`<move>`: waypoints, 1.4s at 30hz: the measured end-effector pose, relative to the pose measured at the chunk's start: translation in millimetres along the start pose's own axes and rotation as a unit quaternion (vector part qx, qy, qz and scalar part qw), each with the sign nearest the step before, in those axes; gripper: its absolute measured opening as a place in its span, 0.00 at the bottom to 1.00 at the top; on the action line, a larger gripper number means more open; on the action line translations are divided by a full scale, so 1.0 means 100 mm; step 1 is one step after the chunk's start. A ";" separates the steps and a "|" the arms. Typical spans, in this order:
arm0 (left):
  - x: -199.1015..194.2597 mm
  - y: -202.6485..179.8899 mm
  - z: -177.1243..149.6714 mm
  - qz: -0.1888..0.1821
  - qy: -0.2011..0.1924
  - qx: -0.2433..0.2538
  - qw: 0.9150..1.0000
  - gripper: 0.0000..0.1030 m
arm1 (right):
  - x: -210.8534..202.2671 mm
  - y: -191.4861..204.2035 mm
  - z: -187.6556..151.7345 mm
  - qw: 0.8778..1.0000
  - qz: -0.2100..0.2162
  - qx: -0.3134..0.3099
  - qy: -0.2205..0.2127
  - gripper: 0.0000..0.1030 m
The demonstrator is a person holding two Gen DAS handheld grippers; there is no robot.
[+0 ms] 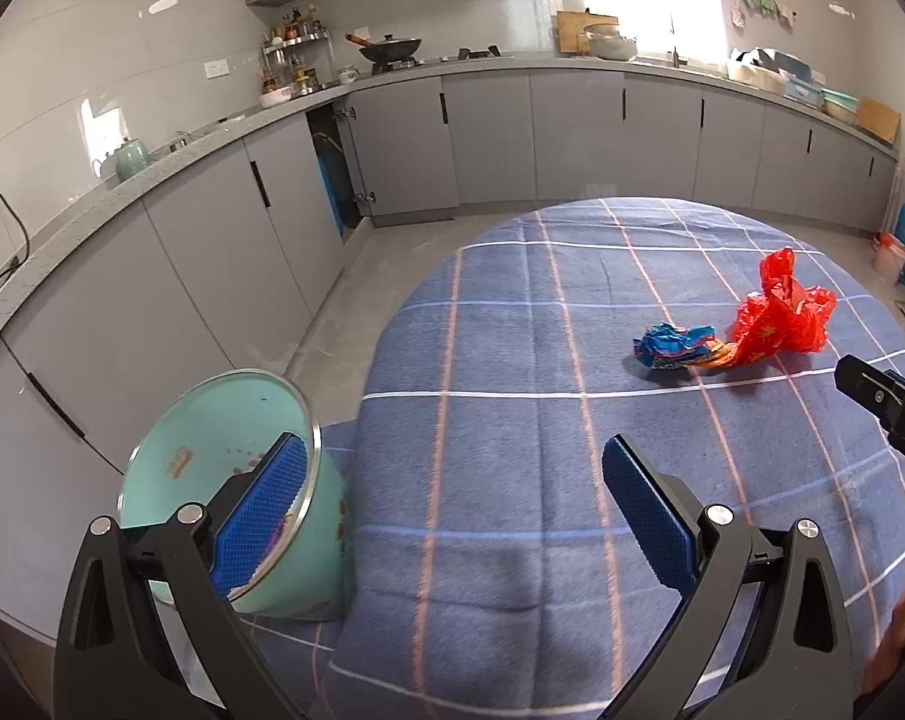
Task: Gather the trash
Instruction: 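Move both open tools back toward the red bag and blue wrapper, then grasp the blue wrapper with the left tool while the right grasps the red bag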
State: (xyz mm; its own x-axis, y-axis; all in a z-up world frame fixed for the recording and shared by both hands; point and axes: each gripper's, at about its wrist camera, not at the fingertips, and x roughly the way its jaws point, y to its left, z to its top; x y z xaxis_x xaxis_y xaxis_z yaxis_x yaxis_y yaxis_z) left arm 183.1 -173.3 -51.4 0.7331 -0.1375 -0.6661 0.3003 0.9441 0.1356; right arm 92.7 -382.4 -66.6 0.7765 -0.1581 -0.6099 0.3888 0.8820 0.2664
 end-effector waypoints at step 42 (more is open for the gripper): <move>1.25 -1.35 0.63 -0.153 0.044 0.067 0.985 0.59 | 1.03 -0.69 0.61 0.992 0.069 0.016 0.100 0.31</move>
State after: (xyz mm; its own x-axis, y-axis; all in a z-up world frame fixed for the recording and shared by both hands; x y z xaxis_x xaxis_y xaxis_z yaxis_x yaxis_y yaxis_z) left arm 272.4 -336.4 -107.0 0.5415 -0.3783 -0.7508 0.5811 0.8138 0.0091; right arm 176.0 -486.6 -101.7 0.7101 0.0574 -0.7018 0.3045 0.8736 0.3796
